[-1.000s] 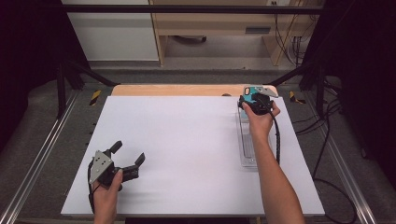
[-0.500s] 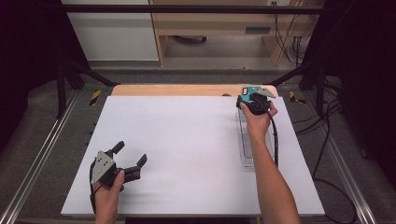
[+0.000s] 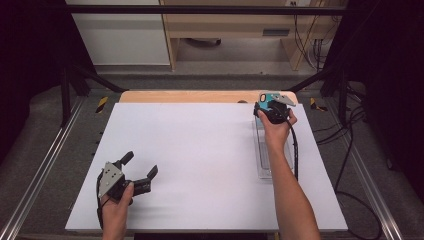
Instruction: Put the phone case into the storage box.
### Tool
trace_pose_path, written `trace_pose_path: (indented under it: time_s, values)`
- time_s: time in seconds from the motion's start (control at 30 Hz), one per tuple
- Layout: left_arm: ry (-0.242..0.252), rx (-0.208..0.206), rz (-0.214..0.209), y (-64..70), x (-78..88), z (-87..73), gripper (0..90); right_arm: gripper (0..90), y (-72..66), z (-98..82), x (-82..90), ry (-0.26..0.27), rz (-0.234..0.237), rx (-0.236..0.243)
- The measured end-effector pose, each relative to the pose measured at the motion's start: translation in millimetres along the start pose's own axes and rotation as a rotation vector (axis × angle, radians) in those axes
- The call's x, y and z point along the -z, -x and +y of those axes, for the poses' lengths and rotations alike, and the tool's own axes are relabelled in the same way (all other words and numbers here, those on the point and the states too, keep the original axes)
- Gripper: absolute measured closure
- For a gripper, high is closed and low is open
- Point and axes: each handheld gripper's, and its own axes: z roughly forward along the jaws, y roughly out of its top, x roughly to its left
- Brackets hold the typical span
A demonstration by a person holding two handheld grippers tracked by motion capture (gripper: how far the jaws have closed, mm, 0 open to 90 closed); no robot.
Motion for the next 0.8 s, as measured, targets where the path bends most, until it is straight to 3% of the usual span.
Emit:
trace_pose_path:
  time_s: [0.3,0.4,0.8]
  values:
    - [-0.008,0.003,-0.004,1.2,-1.9,-2.2,1.6,17.2,2.1,-2.6,-3.6,0.001,0.005,-0.014]
    - [-0.008,0.005,-0.004,1.6,-2.6,-2.5,1.6,17.2,4.1,-3.0,-3.3,0.008,0.010,-0.041]
    - [-0.011,0.005,-0.006,0.9,-1.9,-2.2,1.7,17.1,2.1,-4.6,-7.2,-0.007,-0.013,0.000]
